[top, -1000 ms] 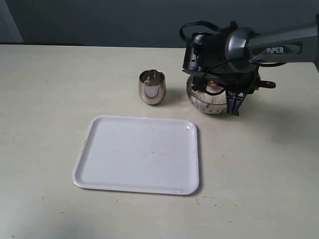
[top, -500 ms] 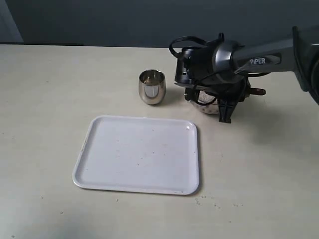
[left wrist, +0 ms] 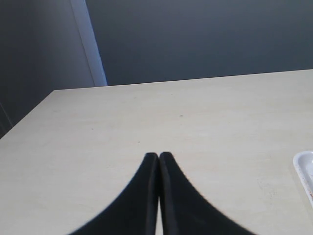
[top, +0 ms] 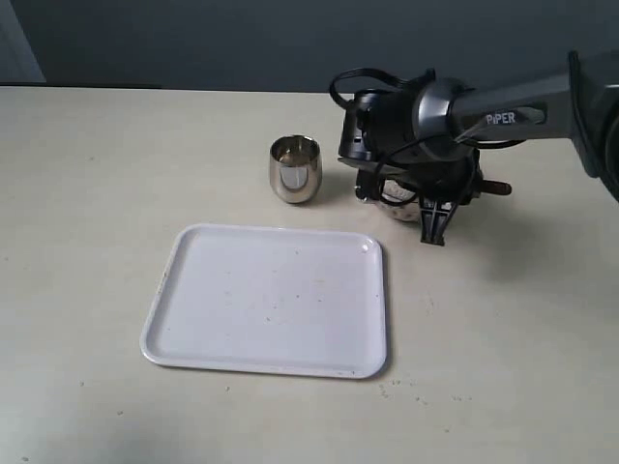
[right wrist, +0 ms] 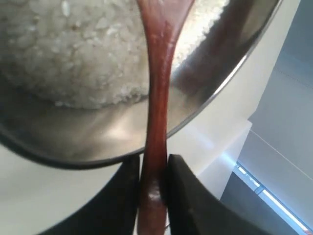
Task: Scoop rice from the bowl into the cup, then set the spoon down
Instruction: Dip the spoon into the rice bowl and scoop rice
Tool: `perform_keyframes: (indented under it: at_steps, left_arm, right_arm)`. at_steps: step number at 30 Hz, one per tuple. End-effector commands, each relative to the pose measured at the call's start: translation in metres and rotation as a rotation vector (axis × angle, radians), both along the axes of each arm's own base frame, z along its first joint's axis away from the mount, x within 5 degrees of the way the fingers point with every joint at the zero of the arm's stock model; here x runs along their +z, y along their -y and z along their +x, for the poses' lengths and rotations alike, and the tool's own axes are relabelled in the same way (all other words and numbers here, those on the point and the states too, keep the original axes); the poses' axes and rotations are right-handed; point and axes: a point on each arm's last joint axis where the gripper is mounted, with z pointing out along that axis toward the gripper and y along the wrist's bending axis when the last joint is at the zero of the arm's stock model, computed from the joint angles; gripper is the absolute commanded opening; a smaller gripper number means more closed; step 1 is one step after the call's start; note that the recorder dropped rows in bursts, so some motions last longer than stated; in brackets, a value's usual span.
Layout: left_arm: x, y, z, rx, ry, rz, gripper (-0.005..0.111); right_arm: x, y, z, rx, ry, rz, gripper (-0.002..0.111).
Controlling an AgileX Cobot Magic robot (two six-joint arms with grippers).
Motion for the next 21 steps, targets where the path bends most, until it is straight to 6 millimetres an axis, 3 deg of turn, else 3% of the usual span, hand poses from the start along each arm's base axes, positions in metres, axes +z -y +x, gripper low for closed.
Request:
perform_keyframes:
  at_steps: [1,13,21]
  left_arm:
    - [0.002,0.0,0.0,-0.002,0.019,-0.004,0.0]
    - [0.002,0.0,0.0,-0.002,0.019,-0.004,0.0]
    - [0.002,0.0,0.0,-0.002,0.019,-0.004,0.0]
  right_arm:
    - [-0.002,-0.003,-0.002,0.001,-0.038,0.038,-0.001]
    - [0.015,-0.003,-0.005,-0.022,-0.022,0.106,-0.001]
    - [0.015,-0.003,-0.007,-0.041,-0.037,0.116,-0.001]
